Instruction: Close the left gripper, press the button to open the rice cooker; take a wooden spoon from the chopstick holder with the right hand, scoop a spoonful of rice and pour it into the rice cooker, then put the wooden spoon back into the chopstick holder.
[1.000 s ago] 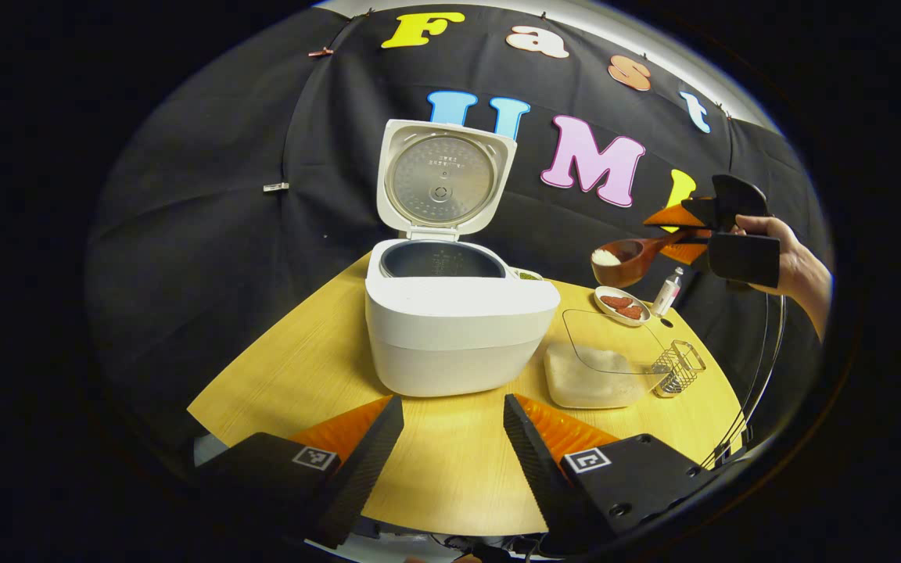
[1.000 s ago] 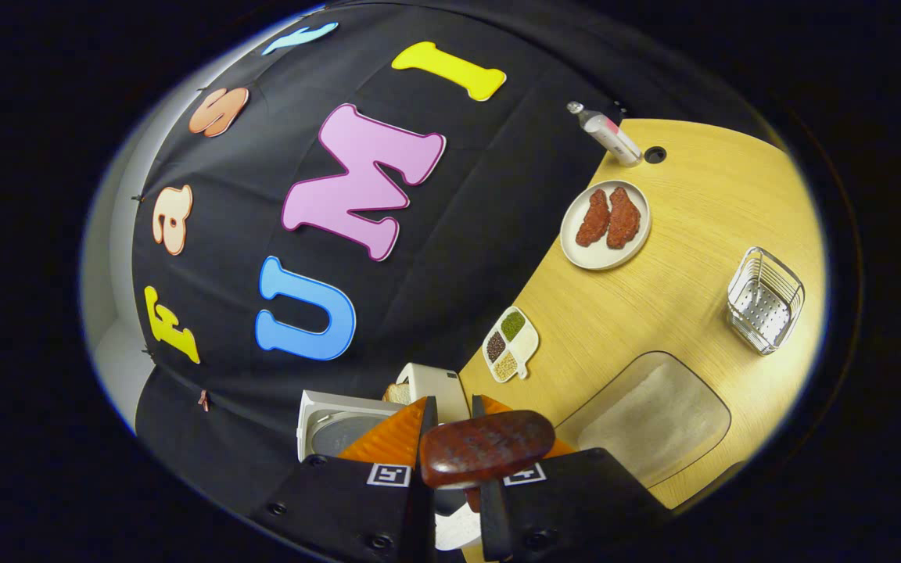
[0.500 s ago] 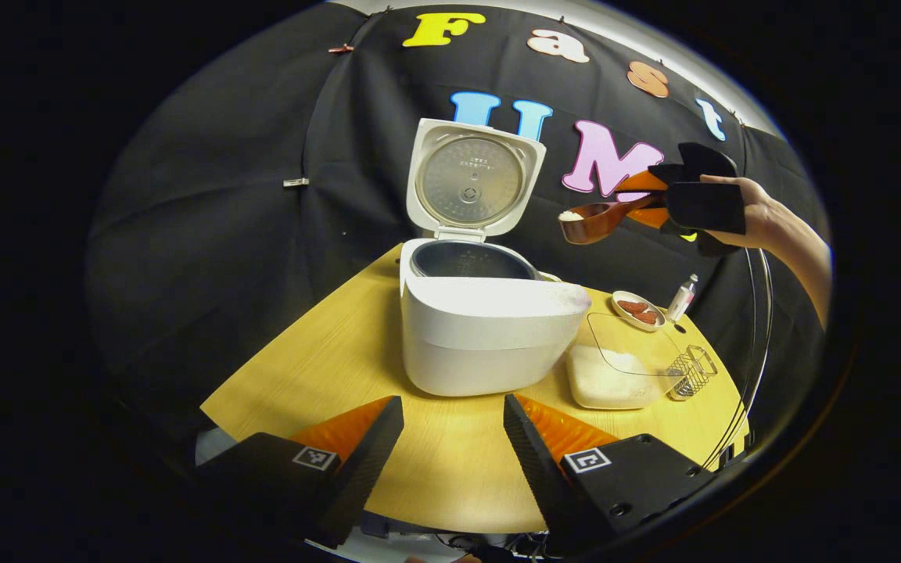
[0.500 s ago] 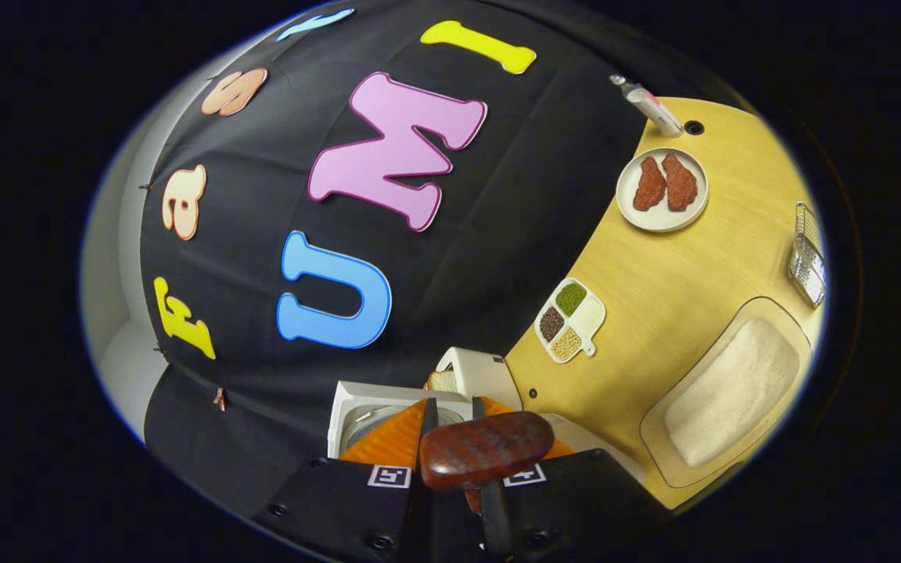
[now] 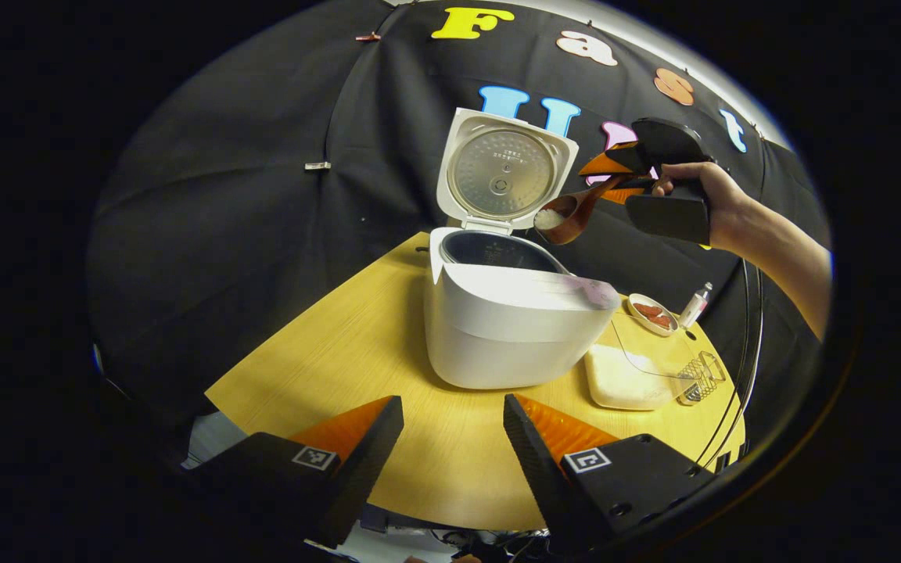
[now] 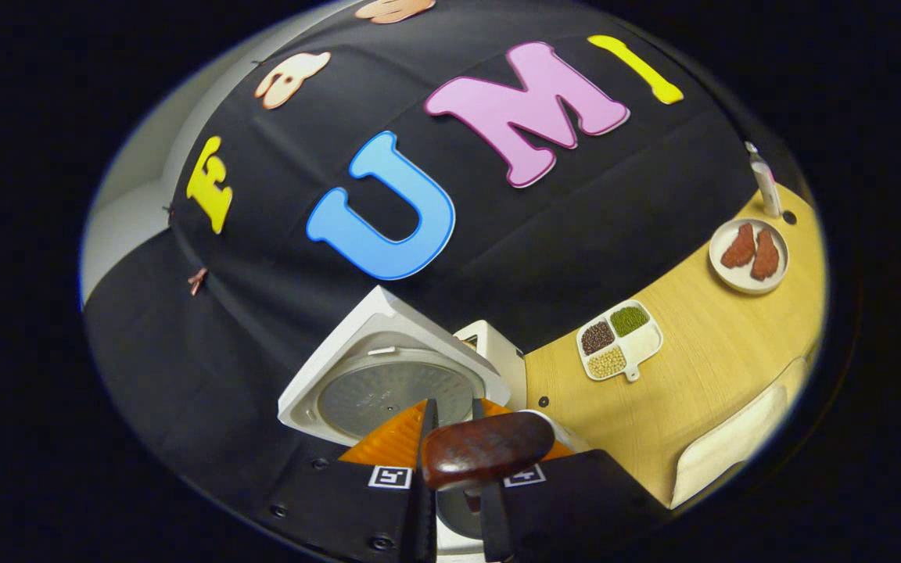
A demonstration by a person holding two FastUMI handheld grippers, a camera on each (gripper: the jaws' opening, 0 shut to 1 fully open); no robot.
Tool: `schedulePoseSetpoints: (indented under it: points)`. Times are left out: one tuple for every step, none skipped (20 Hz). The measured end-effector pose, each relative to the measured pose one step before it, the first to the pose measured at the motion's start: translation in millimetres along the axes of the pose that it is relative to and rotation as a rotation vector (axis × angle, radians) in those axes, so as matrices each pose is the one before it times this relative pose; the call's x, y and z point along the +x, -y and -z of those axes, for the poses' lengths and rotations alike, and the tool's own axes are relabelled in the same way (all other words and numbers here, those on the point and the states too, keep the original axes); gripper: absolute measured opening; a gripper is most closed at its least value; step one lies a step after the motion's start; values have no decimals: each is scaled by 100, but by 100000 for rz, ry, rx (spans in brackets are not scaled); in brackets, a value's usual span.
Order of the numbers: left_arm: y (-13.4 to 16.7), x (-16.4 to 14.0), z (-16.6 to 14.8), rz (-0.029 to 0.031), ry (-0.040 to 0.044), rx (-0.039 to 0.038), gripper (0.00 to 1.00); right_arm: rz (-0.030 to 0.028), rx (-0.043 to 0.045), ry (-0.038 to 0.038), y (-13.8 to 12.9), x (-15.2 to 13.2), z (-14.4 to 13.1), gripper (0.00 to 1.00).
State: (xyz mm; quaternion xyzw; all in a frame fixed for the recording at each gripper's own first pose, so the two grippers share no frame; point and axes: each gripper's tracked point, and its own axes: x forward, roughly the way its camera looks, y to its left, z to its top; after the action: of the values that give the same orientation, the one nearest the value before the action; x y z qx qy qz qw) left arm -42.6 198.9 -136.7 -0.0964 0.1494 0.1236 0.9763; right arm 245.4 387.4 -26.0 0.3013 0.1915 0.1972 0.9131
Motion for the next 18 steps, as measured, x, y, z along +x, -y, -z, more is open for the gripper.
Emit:
schedulePoseSetpoints:
  points:
    - [-474,108,-139,-743,157,-51,90,-563,-4989,-540,-355,507,550,21]
    - [-361,119,-130,-448,237,-288,90,-590,-4695,-352,-195,424,529,21]
    - [-251,149,-94,-321,-32,-361,90,-783,-5201,-172,-326,352,426,21]
    - [-224,166,92,-541,-222,-176,90,-769,-4877,-35,-197,303,256,21]
    - [-282,123,122,-663,-265,114,90,-1138,-4478,-872,-364,438,509,21]
    - [-242,79,174,-261,-196,211,90,-967,-3271,-1316,-212,323,507,22]
    - [-241,95,143,-770,-480,180,90,-845,-2804,-966,-262,512,230,22]
    - [-292,127,230,-529,-370,-131,90,-672,-2456,-465,-209,375,102,22]
    - [-103,-2,101,-189,-444,-460,90,-461,-2540,-10,-227,373,54,22]
    - [-50,16,223,-98,-519,-506,90,-364,-2898,349,-223,386,-12,22]
    - [-34,-57,151,-17,-431,-242,90,-526,-3605,606,-293,227,-145,22]
    - [18,-67,139,17,-156,49,90,-783,-4269,635,-371,174,-8,22]
    - [18,59,5,108,-95,234,90,-1219,-5314,595,-611,208,87,22]
    - [52,36,107,146,-171,244,90,-1555,-5856,359,-565,76,163,22]
    - [70,145,-15,213,-181,144,90,-2101,-6388,197,-846,190,141,22]
    - [-5,26,53,201,-57,88,90,-2576,-6853,237,-922,110,152,22]
    - [-8,109,-116,-7,27,163,90,-2547,-7056,462,-1039,82,80,22]
    - [13,75,68,-87,10,169,90,-2383,-7020,741,-939,62,88,22]
